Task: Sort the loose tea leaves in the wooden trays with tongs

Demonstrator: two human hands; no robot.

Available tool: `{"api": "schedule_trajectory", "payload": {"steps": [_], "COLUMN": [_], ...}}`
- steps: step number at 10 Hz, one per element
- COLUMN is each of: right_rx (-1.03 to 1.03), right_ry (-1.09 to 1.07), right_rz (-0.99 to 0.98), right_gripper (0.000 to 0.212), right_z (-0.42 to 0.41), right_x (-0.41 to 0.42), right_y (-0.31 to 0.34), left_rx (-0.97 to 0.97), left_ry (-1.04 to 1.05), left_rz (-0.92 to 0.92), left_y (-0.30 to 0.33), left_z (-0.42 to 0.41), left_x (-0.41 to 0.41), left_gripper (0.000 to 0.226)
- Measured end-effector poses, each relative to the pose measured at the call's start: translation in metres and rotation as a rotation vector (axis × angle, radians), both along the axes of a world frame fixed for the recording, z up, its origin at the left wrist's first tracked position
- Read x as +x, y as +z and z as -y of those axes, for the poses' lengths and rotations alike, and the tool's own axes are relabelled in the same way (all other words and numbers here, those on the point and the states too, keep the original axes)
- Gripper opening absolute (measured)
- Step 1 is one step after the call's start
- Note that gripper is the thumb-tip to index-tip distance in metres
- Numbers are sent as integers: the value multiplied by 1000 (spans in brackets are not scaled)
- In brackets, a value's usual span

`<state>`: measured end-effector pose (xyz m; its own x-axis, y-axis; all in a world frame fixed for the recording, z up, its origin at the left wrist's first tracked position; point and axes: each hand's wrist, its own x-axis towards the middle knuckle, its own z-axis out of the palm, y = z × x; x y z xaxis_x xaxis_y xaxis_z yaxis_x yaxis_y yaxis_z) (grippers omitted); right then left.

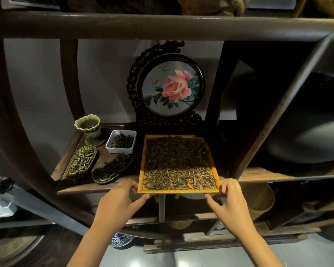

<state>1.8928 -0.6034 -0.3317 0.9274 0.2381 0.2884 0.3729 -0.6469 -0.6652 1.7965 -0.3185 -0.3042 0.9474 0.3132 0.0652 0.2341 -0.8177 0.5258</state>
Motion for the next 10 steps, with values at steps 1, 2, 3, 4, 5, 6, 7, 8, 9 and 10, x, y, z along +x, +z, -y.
{"api": "schedule_trajectory", "payload": {"steps": [1,2,3,4,5,6,7,8,9,10], "right_rx": [17,26,19,17,5,-23,-98,-146,-178,-203], "right_ry": [-33,-80,-110,-110,-104,-91,-107,-124,-91,-31], "right_rz": [10,-4,-11,-10,-16,2,27,75,161,226], "right_gripper": [39,37,36,37,37,36,37,38,37,41], "right_z": [-4,-10,-13,-12,-11,-9,-5,0,4,9], "right_x": [4,9,10,9,8,7,4,-1,-10,-20], "right_y": [-1,1,3,4,5,8,12,19,29,45], "left_rx": [9,9,13,20,29,44,58,89,127,134], "left_ry": [1,12,9,15,21,17,12,-10,-3,26], "left_rz": [20,38,46,46,47,61,49,23,9,67], "left_y": [-3,-6,-9,-10,-11,-9,-5,0,8,23], "left_z": [1,2,3,4,3,4,3,1,6,18], "left_x": [7,13,17,20,21,21,20,19,13,3], "left_gripper": [26,25,26,28,28,27,26,24,23,30]}}
